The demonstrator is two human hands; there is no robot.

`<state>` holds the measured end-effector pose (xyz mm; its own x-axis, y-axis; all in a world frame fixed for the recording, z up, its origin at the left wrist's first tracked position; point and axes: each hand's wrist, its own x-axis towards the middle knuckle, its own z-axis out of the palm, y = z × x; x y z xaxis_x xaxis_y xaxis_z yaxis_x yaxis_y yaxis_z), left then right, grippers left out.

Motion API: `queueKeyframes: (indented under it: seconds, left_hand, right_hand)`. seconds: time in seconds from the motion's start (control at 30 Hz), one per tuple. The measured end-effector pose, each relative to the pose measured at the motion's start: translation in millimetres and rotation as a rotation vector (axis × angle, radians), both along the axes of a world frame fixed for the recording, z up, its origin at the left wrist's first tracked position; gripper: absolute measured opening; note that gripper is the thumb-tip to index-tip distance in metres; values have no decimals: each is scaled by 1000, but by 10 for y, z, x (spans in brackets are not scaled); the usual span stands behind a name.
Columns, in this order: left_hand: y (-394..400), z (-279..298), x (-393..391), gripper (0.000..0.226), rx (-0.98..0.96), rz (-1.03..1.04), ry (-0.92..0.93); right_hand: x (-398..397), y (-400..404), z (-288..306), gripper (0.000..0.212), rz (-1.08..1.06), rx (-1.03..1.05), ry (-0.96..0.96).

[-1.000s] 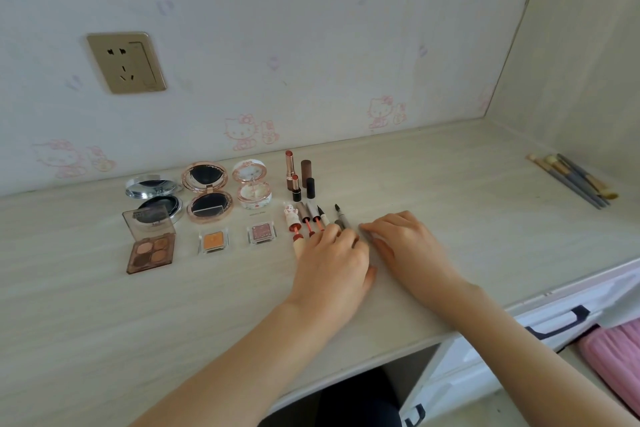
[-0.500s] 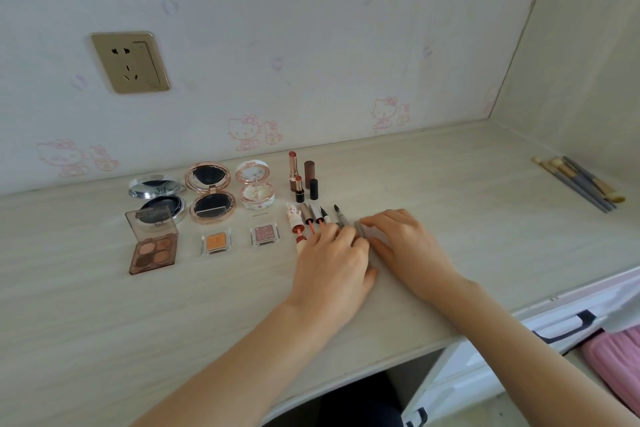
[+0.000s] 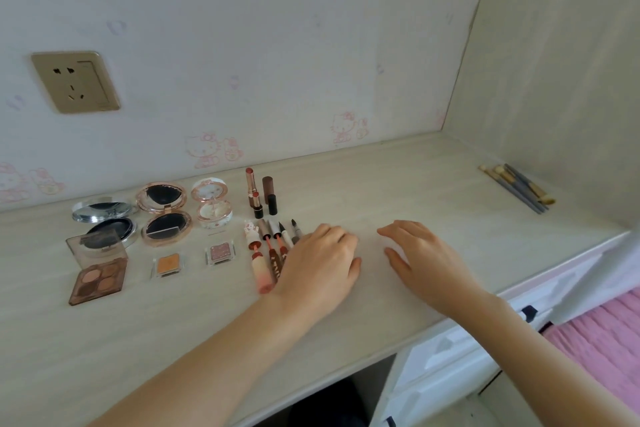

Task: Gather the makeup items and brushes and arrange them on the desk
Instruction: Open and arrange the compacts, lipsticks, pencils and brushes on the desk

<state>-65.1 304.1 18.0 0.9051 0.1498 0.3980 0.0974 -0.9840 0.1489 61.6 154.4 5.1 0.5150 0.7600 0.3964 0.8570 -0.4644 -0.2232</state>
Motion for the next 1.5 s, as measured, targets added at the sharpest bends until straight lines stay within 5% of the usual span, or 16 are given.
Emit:
queueKeyframes:
  seconds: [0.87,1.17,1.5]
  left_hand:
    - [-961,28,2922,33,94,-343,237]
    - [-1205,-46,3370,45,76,-288,209]
    - [-1183,-43,3469,40,74,-280,205]
  right_hand:
    - [2160,-1482,212,22,-432,-155,52]
    - [2858,-1390,262,32,-558,-136,213]
    - [3048,-1168,257,31,-603,-192,178]
